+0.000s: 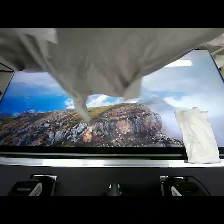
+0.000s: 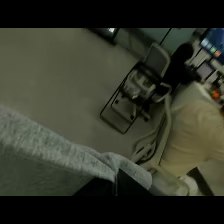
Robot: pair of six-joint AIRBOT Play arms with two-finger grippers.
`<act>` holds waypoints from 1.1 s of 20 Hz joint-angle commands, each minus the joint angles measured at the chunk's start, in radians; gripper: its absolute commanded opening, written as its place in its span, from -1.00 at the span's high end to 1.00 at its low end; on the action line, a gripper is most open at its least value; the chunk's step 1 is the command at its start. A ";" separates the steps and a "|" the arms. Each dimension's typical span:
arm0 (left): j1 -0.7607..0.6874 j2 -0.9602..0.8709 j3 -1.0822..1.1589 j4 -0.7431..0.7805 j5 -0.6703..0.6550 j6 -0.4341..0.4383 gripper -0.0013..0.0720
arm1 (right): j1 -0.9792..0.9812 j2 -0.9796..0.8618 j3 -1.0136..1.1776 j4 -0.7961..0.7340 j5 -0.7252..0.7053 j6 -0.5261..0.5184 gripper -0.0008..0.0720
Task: Fold the shirts.
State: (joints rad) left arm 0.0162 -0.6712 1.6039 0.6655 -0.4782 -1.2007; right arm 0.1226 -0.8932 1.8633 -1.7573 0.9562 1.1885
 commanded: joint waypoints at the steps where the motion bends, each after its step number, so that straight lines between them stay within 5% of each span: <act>1: 0.022 0.079 0.105 0.008 -0.006 -0.039 0.90 | -0.001 0.155 0.022 -0.039 0.063 0.064 0.93; 9: 0.022 0.021 0.100 0.107 -0.061 -0.042 0.90 | -0.001 0.145 0.022 -0.047 0.243 -0.008 0.93; 12: 0.022 -0.039 0.053 0.253 -0.136 -0.181 0.90 | -0.001 0.057 0.021 -0.061 0.328 -0.021 0.93; 15: 0.022 -0.135 -0.054 0.340 -0.237 -0.225 0.90 | -0.001 -0.116 0.012 -0.061 0.379 -0.053 0.93; 18: 0.022 -0.263 -0.211 0.341 -0.227 -0.221 0.90 | -0.001 -0.367 -0.015 -0.057 0.328 -0.039 0.93; 22: 0.022 -0.491 -0.315 0.340 -0.141 -0.221 0.90 | -0.001 -0.665 -0.014 -0.002 0.093 0.146 0.93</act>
State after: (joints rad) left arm 0.0372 -1.0195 1.3609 0.9955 -0.6571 -1.4143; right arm 0.1226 -1.3693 1.8519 -1.8053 1.1946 1.2205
